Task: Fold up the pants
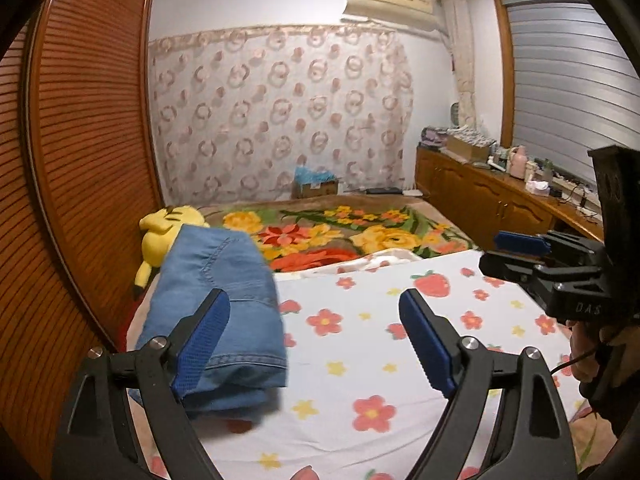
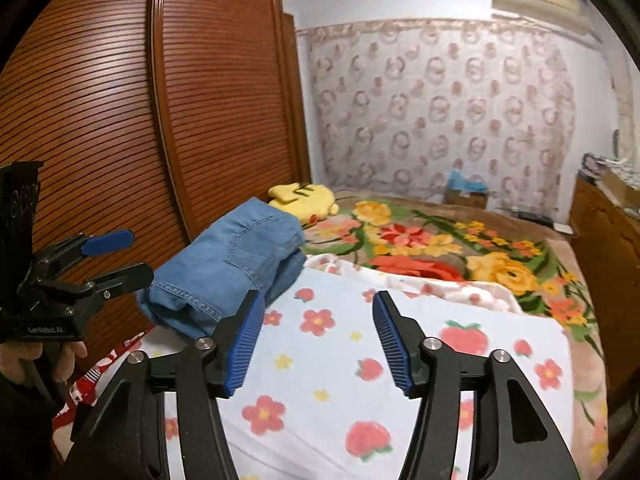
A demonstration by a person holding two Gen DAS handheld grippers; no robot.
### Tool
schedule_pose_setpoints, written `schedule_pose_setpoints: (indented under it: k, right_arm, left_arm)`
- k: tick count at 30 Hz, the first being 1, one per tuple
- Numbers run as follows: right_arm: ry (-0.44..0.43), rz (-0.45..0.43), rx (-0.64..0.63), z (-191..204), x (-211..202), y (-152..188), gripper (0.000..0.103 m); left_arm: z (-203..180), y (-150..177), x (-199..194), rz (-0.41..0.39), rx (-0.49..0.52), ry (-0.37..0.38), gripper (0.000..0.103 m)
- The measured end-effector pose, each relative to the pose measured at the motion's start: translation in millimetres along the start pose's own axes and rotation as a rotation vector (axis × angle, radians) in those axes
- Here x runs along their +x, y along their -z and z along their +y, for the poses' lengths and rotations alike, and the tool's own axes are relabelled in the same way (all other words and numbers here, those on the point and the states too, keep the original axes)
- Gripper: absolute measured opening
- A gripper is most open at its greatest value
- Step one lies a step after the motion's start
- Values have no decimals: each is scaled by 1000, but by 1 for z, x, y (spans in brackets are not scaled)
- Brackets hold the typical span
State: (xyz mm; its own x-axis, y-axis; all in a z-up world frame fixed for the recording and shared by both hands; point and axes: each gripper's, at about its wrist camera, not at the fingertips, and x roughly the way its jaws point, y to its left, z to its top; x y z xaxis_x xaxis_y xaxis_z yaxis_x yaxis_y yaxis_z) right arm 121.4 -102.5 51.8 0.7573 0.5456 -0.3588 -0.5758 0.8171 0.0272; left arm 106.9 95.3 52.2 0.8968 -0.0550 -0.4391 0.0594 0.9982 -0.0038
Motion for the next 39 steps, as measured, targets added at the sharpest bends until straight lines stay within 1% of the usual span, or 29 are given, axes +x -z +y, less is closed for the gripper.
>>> schedule_pose_setpoints:
  k: [5, 8, 9, 10, 13, 16, 19, 23, 29, 30, 39]
  right_arm:
    - [73, -44, 13, -5, -40, 10, 66]
    - [101, -57, 25, -3, -54, 14, 66]
    - [112, -63, 22, 6, -61, 19, 66]
    - [133, -73, 21, 5, -68, 20, 66]
    - [167, -80, 14, 26, -75, 29, 66]
    - [194, -93, 25, 39, -81, 31, 66]
    - [211, -106, 31, 56, -83, 36, 66]
    - [234, -121, 34, 67, -90, 44, 66]
    - [247, -126, 45, 80, -94, 50, 66]
    - [247, -128, 45, 79, -97, 54, 66]
    - [253, -136, 54, 75, -103, 56, 66]
  left_arm:
    - [-27, 4, -18, -18, 17, 0, 87]
    - [-38, 6, -25, -12, 21, -8, 87]
    - [-42, 6, -27, -8, 20, -1, 87]
    - [-45, 8, -29, -6, 16, 7, 87]
    - [-54, 10, -36, -11, 9, 28, 87]
    - [-64, 13, -45, -19, 13, 30, 87]
    - [-66, 15, -47, -18, 14, 29, 87]
    - [-69, 18, -54, -22, 1, 18, 87]
    - [-71, 32, -68, -24, -24, 11, 87]
    - [-70, 32, -68, -24, -26, 8, 87]
    - [-67, 33, -68, -21, -34, 1, 87]
